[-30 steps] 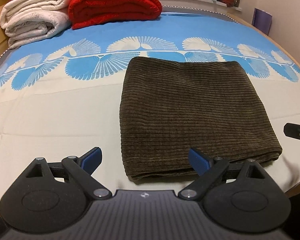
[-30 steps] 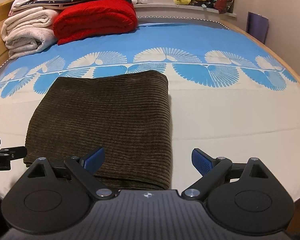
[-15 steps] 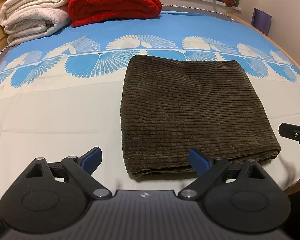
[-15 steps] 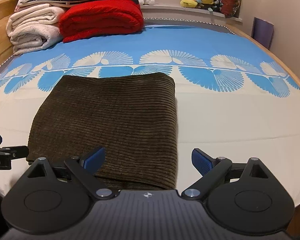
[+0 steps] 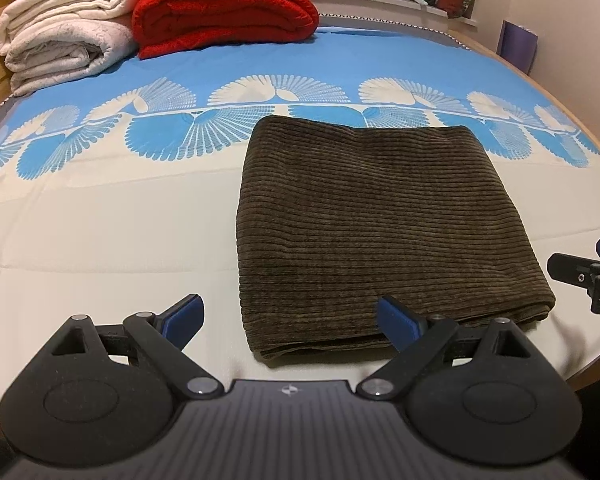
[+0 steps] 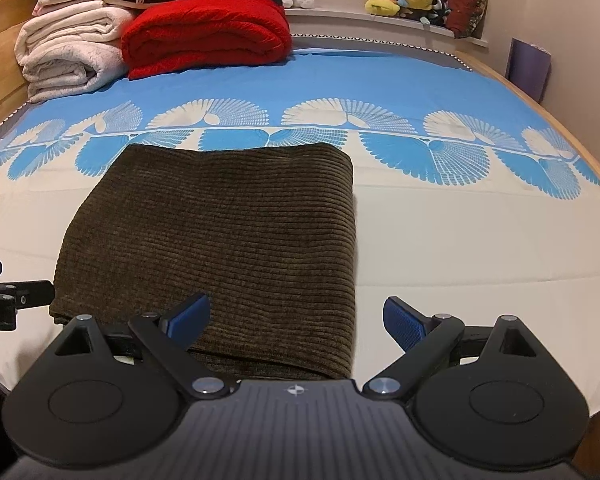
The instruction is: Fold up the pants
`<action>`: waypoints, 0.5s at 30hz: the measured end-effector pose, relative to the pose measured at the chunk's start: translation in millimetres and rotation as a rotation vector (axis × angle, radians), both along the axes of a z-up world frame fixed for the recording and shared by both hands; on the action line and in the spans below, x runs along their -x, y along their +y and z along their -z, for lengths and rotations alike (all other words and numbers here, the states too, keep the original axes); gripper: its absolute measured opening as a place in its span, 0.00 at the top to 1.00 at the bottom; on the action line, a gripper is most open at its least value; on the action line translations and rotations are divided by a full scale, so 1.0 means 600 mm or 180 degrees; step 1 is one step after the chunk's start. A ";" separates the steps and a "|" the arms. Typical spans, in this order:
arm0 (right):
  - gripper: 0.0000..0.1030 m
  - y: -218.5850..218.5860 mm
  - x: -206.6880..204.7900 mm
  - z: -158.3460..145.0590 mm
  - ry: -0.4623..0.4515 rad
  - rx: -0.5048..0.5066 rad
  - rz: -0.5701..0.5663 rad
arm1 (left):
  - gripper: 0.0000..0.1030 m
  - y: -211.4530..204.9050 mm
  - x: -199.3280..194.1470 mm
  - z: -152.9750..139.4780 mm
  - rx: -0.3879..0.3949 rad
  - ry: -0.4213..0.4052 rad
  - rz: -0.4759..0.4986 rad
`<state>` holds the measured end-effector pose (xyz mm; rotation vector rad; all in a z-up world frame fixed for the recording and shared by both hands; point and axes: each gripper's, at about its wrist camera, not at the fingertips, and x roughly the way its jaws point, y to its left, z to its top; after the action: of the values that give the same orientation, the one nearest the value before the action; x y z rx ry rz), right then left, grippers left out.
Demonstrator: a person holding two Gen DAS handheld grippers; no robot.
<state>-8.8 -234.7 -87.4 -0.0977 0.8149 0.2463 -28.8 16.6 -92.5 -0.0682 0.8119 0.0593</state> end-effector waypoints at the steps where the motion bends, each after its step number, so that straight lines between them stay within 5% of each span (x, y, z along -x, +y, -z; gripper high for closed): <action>1: 0.09 0.000 0.000 0.000 0.0001 0.0002 -0.0002 | 0.07 0.000 0.000 0.000 -0.0001 0.0000 0.0006; 15: 0.09 0.005 0.001 0.001 -0.0011 0.0035 -0.0041 | 0.07 0.000 0.000 -0.001 0.0002 -0.0017 0.0039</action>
<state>-9.5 -231.7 -87.7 -0.1137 0.8125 0.2539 -29.1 16.4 -91.9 -0.0639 0.8068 0.0473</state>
